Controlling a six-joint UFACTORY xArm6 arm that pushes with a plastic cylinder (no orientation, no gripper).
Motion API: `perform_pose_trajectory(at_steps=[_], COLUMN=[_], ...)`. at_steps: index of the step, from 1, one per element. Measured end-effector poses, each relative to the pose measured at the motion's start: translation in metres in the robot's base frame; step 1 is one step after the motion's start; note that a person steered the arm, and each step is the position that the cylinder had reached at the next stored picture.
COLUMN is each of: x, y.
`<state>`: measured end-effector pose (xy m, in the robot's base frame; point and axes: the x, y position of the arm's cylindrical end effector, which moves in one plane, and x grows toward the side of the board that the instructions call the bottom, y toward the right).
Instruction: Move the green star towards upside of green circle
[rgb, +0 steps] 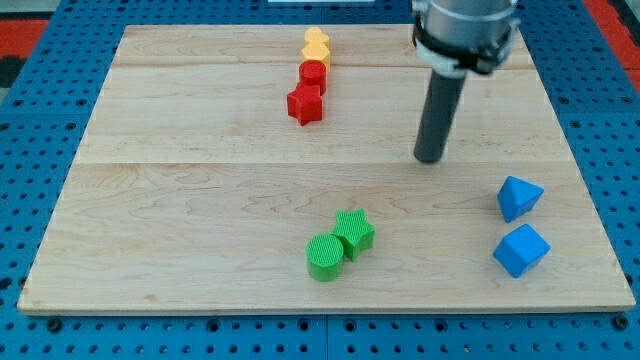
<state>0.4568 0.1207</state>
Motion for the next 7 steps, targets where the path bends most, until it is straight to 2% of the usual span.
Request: perform_pose_trajectory(at_steps=[2, 3, 4, 5, 6, 7], x=[0.103, 0.103, 0.085, 0.047, 0.028, 0.046], y=[-0.01, -0.056, -0.11, -0.139, -0.164, -0.172])
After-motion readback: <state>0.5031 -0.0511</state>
